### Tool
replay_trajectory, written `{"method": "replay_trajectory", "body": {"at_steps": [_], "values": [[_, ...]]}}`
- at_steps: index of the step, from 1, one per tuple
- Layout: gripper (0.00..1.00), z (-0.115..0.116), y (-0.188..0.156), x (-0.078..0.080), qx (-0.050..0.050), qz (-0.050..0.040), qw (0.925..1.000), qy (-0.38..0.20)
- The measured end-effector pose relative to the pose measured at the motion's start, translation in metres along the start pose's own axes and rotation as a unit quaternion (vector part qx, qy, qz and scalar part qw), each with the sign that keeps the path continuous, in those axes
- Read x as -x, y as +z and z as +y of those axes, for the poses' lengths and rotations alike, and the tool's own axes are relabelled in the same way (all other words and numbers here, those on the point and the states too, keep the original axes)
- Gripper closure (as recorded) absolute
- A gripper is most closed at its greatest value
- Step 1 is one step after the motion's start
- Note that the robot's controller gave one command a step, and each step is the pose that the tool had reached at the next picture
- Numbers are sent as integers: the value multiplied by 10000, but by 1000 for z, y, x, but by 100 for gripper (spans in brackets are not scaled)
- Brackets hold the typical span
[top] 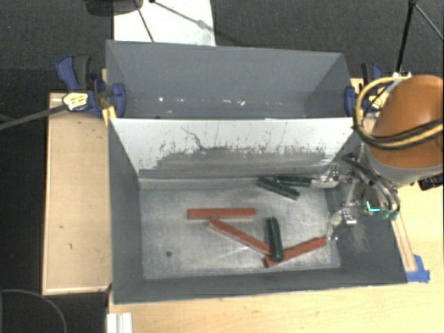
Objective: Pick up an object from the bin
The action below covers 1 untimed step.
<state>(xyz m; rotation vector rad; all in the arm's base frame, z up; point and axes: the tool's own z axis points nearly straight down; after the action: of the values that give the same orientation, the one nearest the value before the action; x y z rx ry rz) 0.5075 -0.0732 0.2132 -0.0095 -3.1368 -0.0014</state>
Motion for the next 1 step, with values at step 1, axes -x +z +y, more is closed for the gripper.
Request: {"method": "replay_trajectory", "body": {"at_steps": [1], "values": [[0, 0, -3, 2, -6, -38, 10000, -12]]}}
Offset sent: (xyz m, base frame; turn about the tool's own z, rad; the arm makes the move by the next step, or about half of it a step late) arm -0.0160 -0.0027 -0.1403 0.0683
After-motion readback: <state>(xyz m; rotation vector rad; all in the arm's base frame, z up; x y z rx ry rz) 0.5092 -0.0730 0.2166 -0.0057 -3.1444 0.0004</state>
